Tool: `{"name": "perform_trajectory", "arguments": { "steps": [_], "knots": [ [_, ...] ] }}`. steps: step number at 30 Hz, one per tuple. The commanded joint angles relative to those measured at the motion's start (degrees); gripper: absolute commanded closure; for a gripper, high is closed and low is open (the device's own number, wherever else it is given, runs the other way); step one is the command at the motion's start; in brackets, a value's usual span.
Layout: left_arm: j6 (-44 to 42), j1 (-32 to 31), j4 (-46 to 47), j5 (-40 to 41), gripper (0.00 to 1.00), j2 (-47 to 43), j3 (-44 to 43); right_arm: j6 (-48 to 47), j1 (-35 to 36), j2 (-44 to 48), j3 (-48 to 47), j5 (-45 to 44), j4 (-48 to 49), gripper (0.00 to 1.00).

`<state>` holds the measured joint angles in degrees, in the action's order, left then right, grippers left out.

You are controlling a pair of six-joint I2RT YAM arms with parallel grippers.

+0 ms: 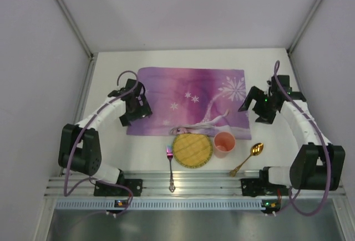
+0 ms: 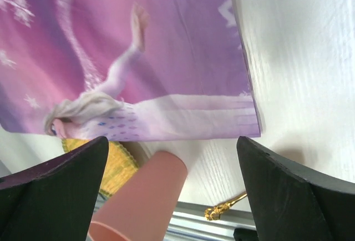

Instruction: Set the dinner table for one person

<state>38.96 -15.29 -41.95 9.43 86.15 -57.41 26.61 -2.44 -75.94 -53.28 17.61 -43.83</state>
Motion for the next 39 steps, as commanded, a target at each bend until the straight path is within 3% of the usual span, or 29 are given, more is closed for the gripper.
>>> {"name": "perform_trajectory", "arguments": {
  "steps": [1, 6, 9, 12, 14, 18, 27, 31, 34, 39],
  "knots": [
    [0.1, 0.3, -1.1, 1.8, 0.02, -4.0, -4.6, -1.5, -0.3, 4.2, -8.2, -5.0, -3.4, 0.0],
    [-0.3, 0.2, 1.9, 5.0, 0.02, -2.9, -10.0, 1.9, -0.3, -1.7, -13.2, -2.5, 0.9, 0.0],
    [-1.4, 0.7, 6.4, 4.0, 0.02, 2.1, -12.3, 3.6, -0.3, -9.5, -13.9, 0.4, 5.8, 0.01],
    [-2.1, 1.1, 8.0, 1.2, 0.02, 12.8, -16.8, 4.7, -0.2, -21.6, -16.9, 4.8, 9.4, 0.12],
    [-2.7, 1.1, 7.9, -1.3, 0.03, 17.2, -21.1, 5.0, -0.1, -26.0, -20.5, 6.6, 10.4, 0.22],
    [-2.4, 1.2, 7.4, -2.7, 0.05, 26.5, -27.3, 5.6, 0.3, -35.0, -26.7, 7.6, 10.7, 0.33],
    [-1.9, 2.9, 8.9, -4.2, 0.05, 34.4, -30.7, 5.8, 0.3, -49.2, -37.9, 7.5, 9.6, 0.32],
    [-2.8, 4.9, 7.2, -4.6, 0.05, 39.7, -37.5, 5.5, 0.0, -54.8, -44.2, 6.7, 6.9, 0.32],
    [-4.0, 5.7, 3.8, -4.6, 0.05, 44.7, -47.8, 5.3, -0.7, -57.9, -48.8, 6.3, 4.6, 0.33],
    [-3.4, 5.9, -0.4, -3.7, 0.05, 47.3, -53.3, 5.1, -1.2, -59.3, -51.7, 5.9, 2.9, 0.33]
  ]
}}
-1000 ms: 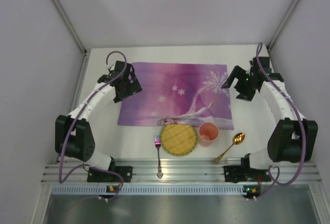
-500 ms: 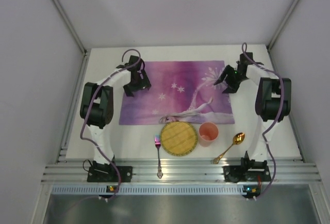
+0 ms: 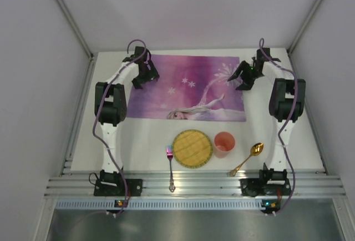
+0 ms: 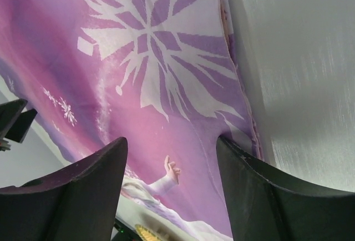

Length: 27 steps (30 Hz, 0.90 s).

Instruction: Set the dinner table for one person

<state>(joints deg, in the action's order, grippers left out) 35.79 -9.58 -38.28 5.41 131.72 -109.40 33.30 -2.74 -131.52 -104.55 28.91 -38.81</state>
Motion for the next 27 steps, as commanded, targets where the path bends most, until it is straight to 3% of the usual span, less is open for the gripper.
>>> {"name": "perform_trajectory", "arguments": {
  "steps": [1, 9, 15, 18, 22, 27],
  "knots": [
    [0.4, 0.2, -4.2, 0.2, 0.05, 1.0, -0.9, -1.7, -0.9, -3.6, -0.4, -5.4, -2.0, 0.33],
    [5.1, -2.1, -1.6, -2.2, 0.06, -7.3, 15.1, -3.8, -1.5, -1.9, 1.1, -5.9, -2.2, 0.31],
    [5.8, -3.2, 0.0, -0.6, 0.05, -12.6, 23.6, -5.7, -3.9, 3.3, 10.7, -9.8, -2.1, 0.33],
    [3.4, -3.2, -0.7, 2.3, 0.04, -15.2, 22.6, -6.7, -5.3, 6.4, 15.1, -9.7, -1.0, 0.32],
    [-1.7, -2.6, -4.9, 6.2, 0.02, -17.5, 13.8, -6.4, -6.5, 9.1, 16.0, -7.9, -1.1, 0.29],
    [-3.4, -3.3, -7.6, 4.4, 0.02, -23.3, 8.0, -4.2, -6.5, 14.7, 15.4, -5.8, -2.1, 0.18]
  ]
}}
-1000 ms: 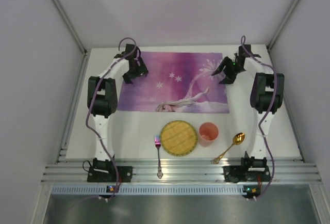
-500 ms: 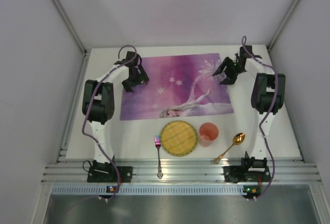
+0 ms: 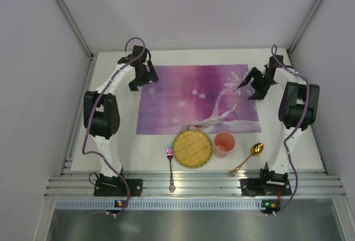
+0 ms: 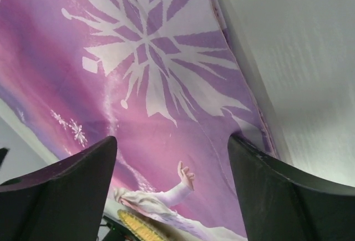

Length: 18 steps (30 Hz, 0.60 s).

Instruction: Set the dinner table for one person

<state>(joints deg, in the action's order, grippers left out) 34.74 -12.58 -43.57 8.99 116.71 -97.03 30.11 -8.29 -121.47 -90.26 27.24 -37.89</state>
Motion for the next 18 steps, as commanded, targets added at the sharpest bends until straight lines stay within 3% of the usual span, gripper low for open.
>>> {"name": "perform_trajectory", "arguments": {
  "steps": [1, 4, 11, 18],
  "knots": [
    [-2.3, -1.0, -2.4, 0.3, 0.02, -9.5, -3.5, -0.8, -0.8, 5.8, 1.4, -4.0, -3.2, 0.15],
    [-0.9, -3.1, -2.2, -2.0, 0.02, -15.5, 3.0, 0.2, -0.8, 11.4, 3.4, -3.6, -3.7, 0.0],
    [-0.2, -12.6, 9.0, -13.6, 0.05, -31.9, 29.0, 1.4, 1.0, 24.3, 7.4, -1.2, -5.2, 0.0],
    [0.0, -17.5, 16.9, -19.0, 0.16, -32.1, 42.6, 0.7, 1.6, 36.3, 12.6, -0.3, -8.9, 0.0]
  ]
}}
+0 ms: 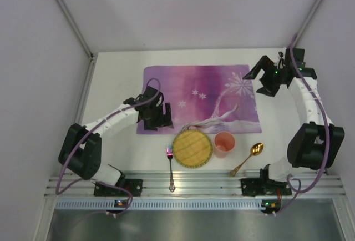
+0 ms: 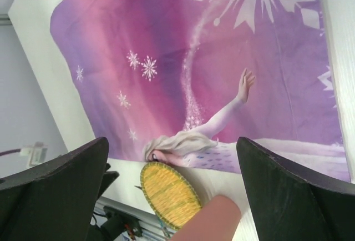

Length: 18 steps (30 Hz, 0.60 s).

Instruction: Set the dinner table for one person

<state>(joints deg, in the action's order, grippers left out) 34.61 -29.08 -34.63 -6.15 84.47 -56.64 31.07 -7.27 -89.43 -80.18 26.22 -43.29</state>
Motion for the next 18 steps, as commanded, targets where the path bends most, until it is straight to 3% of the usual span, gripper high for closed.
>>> {"name": "perform_trajectory", "arguments": {
  "steps": [1, 3, 11, 18],
  "knots": [
    [-0.1, -1.8, 9.0, -4.4, 0.17, 1.0, 2.8, -0.2, 0.6, 5.5, 4.4, 0.5, -3.9, 0.0],
    [0.3, -3.7, 12.7, -7.5, 0.2, 4.9, 3.8, -0.7, 0.5, 9.5, 8.3, -0.2, -4.3, 0.0],
    [1.6, -8.1, 16.1, -10.0, 0.3, 8.0, 2.9, -2.5, 0.5, 11.2, 12.4, -2.0, -6.6, 0.0],
    [0.9, -10.2, 15.1, -10.3, 0.63, 9.4, 3.9, -3.9, 0.5, 10.0, 12.1, -3.9, -8.0, 0.0]
  ]
}}
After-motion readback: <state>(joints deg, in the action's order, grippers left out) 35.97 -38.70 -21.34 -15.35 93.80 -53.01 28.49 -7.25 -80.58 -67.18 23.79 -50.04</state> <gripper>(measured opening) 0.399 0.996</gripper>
